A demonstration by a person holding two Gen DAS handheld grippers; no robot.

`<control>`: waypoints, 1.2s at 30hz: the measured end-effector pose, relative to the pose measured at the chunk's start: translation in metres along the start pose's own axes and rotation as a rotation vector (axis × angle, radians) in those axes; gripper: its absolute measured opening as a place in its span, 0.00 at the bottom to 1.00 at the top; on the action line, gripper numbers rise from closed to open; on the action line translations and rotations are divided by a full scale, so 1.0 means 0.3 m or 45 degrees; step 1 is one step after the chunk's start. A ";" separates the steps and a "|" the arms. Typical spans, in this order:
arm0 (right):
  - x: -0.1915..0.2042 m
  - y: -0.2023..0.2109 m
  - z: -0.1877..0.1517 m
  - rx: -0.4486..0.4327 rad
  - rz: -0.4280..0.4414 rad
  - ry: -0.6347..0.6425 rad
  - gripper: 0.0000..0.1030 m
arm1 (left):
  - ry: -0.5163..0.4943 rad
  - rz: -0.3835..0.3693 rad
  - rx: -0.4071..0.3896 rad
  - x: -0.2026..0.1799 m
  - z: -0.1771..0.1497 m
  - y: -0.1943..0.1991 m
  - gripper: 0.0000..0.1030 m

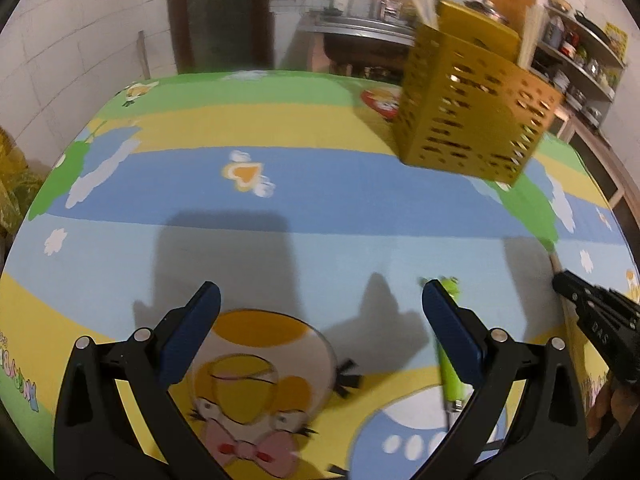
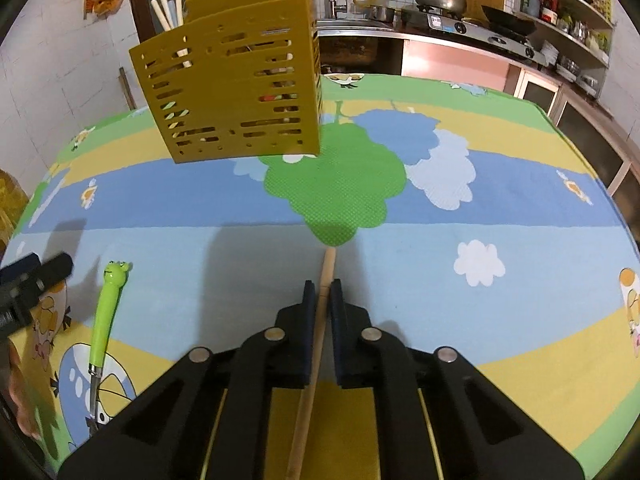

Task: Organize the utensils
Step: 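Grasp a chopstick with the right tool while the left tool grasps the green frog-handled fork, then lift the frog fork and chopstick with both tools over the yellow holder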

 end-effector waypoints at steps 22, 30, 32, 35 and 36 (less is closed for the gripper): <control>-0.009 0.017 -0.026 -0.044 -0.035 0.009 0.08 | -0.135 -0.005 0.103 -0.209 -0.073 -0.052 0.57; -0.023 0.015 -0.030 -0.023 -0.018 -0.032 0.09 | -0.162 -0.032 0.125 -0.239 -0.070 -0.045 0.24; -0.024 0.013 -0.031 -0.019 -0.014 -0.036 0.09 | -0.157 -0.035 0.117 -0.236 -0.068 -0.047 0.20; -0.028 0.013 -0.031 -0.021 0.007 -0.058 0.08 | -0.132 -0.051 0.112 -0.229 -0.066 -0.047 0.18; -0.030 0.013 -0.031 -0.025 0.015 -0.068 0.08 | -0.128 -0.054 0.109 -0.228 -0.066 -0.046 0.18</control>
Point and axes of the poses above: each gripper's, at about its wrist camera, not at the fingertips, and y roughly against the way its jaws point, x to its left, z to its top, the point moved 8 cm from there along -y, roughly the way its jaws point, and after that the axes turned 6 degrees about -x, right-handed, at the moved point
